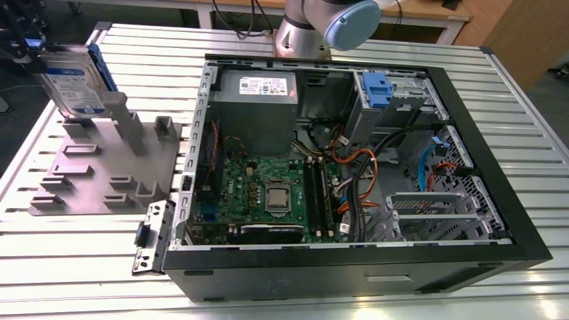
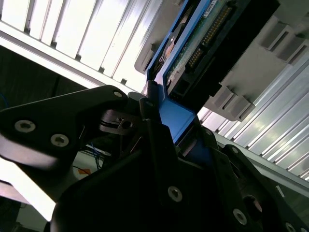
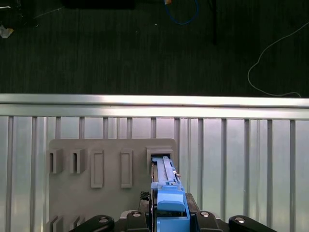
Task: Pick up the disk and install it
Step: 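Pick up the disk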
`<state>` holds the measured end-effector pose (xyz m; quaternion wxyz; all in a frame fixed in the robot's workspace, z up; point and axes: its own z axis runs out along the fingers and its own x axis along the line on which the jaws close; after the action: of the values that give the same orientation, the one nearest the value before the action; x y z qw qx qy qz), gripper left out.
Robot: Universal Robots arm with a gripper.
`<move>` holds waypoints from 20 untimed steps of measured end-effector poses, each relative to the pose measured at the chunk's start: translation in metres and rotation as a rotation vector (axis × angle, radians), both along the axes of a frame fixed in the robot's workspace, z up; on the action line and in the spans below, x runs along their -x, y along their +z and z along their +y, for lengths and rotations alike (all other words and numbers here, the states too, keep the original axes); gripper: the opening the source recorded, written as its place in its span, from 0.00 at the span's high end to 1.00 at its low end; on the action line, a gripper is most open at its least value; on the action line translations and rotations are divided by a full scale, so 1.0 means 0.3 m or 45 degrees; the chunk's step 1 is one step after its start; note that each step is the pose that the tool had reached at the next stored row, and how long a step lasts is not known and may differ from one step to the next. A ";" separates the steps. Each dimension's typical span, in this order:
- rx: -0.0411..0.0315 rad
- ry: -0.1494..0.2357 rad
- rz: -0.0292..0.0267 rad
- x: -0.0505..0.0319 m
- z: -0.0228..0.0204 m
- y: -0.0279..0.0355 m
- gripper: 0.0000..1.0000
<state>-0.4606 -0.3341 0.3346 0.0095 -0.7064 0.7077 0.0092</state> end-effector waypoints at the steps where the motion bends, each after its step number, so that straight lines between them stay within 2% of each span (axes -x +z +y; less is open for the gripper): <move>1: 0.0000 0.000 0.0001 0.000 0.000 0.001 0.64; 11: 0.0001 0.000 0.0003 0.000 0.000 0.007 0.64; 20: 0.0000 0.000 0.0000 0.000 0.000 0.026 0.64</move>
<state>-0.4606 -0.3341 0.3423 0.0095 -0.7064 0.7077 0.0093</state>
